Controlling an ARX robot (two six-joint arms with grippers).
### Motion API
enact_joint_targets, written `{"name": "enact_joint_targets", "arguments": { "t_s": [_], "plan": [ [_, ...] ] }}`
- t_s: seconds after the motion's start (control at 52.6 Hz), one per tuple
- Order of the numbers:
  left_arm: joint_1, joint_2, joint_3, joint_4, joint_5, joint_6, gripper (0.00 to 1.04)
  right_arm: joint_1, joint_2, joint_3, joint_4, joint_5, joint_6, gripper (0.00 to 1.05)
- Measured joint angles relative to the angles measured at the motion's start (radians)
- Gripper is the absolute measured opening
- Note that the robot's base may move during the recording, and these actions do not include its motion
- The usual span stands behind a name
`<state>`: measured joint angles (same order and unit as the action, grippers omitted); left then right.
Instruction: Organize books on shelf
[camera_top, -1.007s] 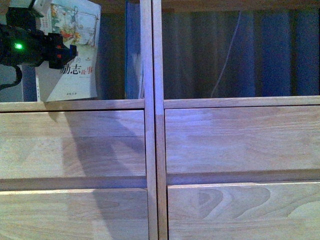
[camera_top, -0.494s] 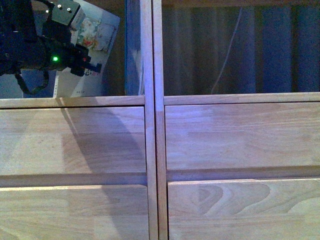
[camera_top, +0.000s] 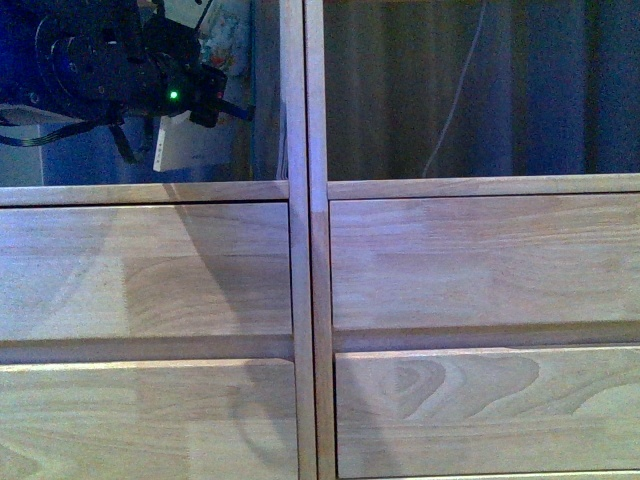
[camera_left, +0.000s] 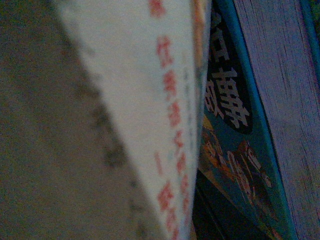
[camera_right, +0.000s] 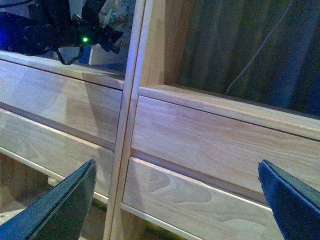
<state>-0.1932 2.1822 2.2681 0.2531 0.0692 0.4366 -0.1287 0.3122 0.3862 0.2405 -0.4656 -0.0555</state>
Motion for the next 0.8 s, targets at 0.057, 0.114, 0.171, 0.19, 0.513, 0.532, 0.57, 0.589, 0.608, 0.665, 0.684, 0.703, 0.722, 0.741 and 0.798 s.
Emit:
{"name": "enact_joint_targets", "arguments": {
  "t_s": [0.057,0.114,0.171,0.19,0.513,0.532,0.57,0.589,0.608,0.665,0.684,0.703,0.722,0.741,0.798],
  "plan": [
    [-0.002,0.0,0.0,0.002,-0.011,0.008,0.19,0.011,0.0,0.005,-0.026,0.041,0.002,0.96],
    [-0.006,0.0,0.0,0.002,-0.025,0.012,0.19,0.068,-0.002,0.045,-0.181,0.215,0.019,0.88],
    [-0.008,0.002,0.0,0.002,-0.036,0.014,0.19,0.103,-0.014,0.051,-0.285,0.334,0.03,0.82],
    [-0.009,0.005,0.001,0.002,-0.045,0.016,0.19,0.111,-0.02,0.043,-0.32,0.377,0.033,0.79],
    [-0.021,0.037,0.021,-0.045,-0.097,0.012,0.19,0.124,-0.107,-0.108,-0.32,0.461,0.043,0.38],
    [-0.021,0.037,0.022,-0.05,-0.097,0.01,0.19,0.125,-0.113,-0.118,-0.315,0.462,0.043,0.34],
    [-0.022,0.037,0.027,-0.06,-0.098,0.003,0.19,0.125,-0.121,-0.132,-0.309,0.462,0.043,0.29],
    [-0.022,0.037,0.029,-0.064,-0.1,0.002,0.19,0.125,-0.124,-0.137,-0.307,0.462,0.044,0.27],
    [-0.023,0.037,0.034,-0.074,-0.101,-0.003,0.19,0.125,-0.13,-0.146,-0.304,0.463,0.044,0.24],
    [-0.024,0.037,0.037,-0.082,-0.105,-0.008,0.19,0.125,-0.14,-0.165,-0.298,0.463,0.044,0.17],
    [-0.025,0.037,0.038,-0.085,-0.105,-0.01,0.19,0.125,-0.145,-0.173,-0.295,0.463,0.044,0.13],
    [-0.025,0.037,0.039,-0.086,-0.105,-0.011,0.19,0.125,-0.146,-0.177,-0.294,0.462,0.044,0.12],
    [-0.026,0.037,0.042,-0.09,-0.108,-0.013,0.19,0.125,-0.151,-0.184,-0.291,0.462,0.044,0.08],
    [-0.026,0.038,0.043,-0.092,-0.109,-0.013,0.19,0.125,-0.154,-0.188,-0.29,0.462,0.044,0.06],
    [-0.027,0.039,0.053,-0.108,-0.117,-0.021,0.19,0.125,-0.164,-0.204,-0.284,0.462,0.044,0.05]
  ]
}}
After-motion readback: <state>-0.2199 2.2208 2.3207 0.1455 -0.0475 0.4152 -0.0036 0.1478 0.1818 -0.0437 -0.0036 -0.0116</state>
